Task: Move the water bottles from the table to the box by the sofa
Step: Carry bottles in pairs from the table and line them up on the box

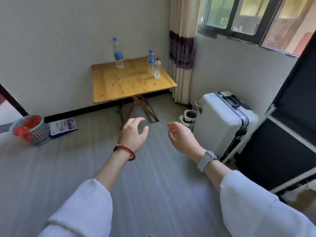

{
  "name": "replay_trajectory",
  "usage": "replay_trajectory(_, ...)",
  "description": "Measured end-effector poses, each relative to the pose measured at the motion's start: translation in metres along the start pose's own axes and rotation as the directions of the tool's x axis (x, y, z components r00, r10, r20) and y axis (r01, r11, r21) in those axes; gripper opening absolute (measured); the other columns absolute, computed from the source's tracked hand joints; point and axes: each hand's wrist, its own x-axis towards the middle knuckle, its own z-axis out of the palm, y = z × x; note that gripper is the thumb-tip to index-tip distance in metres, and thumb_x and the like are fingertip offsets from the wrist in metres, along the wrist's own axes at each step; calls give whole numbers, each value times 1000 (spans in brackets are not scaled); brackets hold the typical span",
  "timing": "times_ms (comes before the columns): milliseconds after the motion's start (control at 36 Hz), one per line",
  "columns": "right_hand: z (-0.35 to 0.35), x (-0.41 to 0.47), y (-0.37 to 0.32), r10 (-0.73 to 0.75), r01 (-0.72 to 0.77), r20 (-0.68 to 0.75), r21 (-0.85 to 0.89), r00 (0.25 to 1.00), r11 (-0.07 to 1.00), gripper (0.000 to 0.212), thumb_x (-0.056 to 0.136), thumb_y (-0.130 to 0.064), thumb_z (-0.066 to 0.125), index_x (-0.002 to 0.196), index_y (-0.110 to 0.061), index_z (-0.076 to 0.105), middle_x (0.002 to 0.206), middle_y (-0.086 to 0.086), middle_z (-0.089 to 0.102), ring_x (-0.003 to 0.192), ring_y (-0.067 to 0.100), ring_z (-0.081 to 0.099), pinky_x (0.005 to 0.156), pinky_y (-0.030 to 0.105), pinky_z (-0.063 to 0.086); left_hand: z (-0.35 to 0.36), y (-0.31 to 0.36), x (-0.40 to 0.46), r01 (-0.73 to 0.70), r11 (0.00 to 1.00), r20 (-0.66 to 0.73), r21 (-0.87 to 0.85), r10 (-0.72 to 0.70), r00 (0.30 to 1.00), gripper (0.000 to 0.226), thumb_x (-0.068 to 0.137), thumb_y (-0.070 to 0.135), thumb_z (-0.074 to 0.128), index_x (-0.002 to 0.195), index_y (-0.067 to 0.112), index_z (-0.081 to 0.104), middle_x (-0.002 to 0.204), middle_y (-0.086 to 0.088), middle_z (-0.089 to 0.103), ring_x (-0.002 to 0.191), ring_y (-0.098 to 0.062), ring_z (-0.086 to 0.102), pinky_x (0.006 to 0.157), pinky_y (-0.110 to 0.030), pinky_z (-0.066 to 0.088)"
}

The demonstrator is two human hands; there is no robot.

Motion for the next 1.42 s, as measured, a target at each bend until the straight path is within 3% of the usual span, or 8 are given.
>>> replay_trajectory(389, 51, 351, 9, -1, 4, 47, -49, 999, 999, 28, 91, -14, 44, 117, -9, 53, 113, 12, 60, 106, 27, 55, 88, 31, 42, 46, -114, 334, 2, 999, -18, 35, -2, 1000, 30, 85, 19, 57, 113, 9, 58, 117, -10, 57, 111, -26, 52, 96, -31, 38)
replay_trajectory(667, 55, 572, 56, 80, -80, -10, -21, 997, 997, 29, 91, -16, 45, 118, -11, 54, 117, 9, 60, 102, 24, 59, 88, 29, 43, 109, -156, 552, 10, 999, 85, 47, -14, 996, 30, 87, 23, 54, 115, 12, 56, 121, -7, 55, 114, -24, 50, 96, -32, 40)
replay_trajectory(778, 60, 668, 81, 64, -64, -28, -17, 998, 998, 30, 92, -17, 43, 121, -10, 51, 120, 7, 58, 101, 20, 60, 84, 25, 43, 143, -171, 637, 12, 999, 85, 36, -15, 996, 30, 88, 22, 53, 117, 12, 55, 122, -7, 53, 115, -23, 49, 95, -29, 37)
replay_trajectory(1000, 75, 861, 122, 70, -72, -58, -36, 996, 997, 34, 91, -15, 44, 124, -10, 48, 122, 12, 51, 100, 28, 57, 85, 35, 47, 196, -198, 799, 91, 995, 125, 34, -94, 988, 32, 90, 25, 50, 121, 16, 51, 126, -2, 50, 115, -19, 48, 86, -22, 36)
replay_trajectory(1139, 92, 942, 147, 89, -91, -18, -170, 996, 981, 39, 90, -16, 46, 129, -13, 42, 130, 13, 42, 117, 33, 41, 89, 40, 46, 221, -218, 857, 126, 991, 157, 38, -131, 979, 32, 89, 23, 51, 121, 16, 51, 124, -2, 51, 113, -18, 49, 86, -21, 36)
replay_trajectory(1306, 111, 990, 179, 174, -114, 144, -352, 974, 929, 53, 90, -23, 49, 139, -25, 28, 146, 12, 23, 125, 36, 30, 99, 42, 40, 255, -240, 922, 104, 994, 230, 41, -111, 967, 42, 88, 22, 53, 128, 17, 43, 127, -5, 47, 112, -21, 50, 88, -24, 38)
replay_trajectory(1417, 117, 1001, 193, 161, -99, 167, -326, 973, 940, 35, 92, -19, 45, 127, -19, 43, 129, 10, 40, 113, 32, 40, 93, 40, 43, 280, -241, 973, 56, 998, 278, -1, -54, 959, 56, 86, 21, 56, 136, 20, 31, 134, -6, 38, 116, -22, 47, 92, -27, 37)
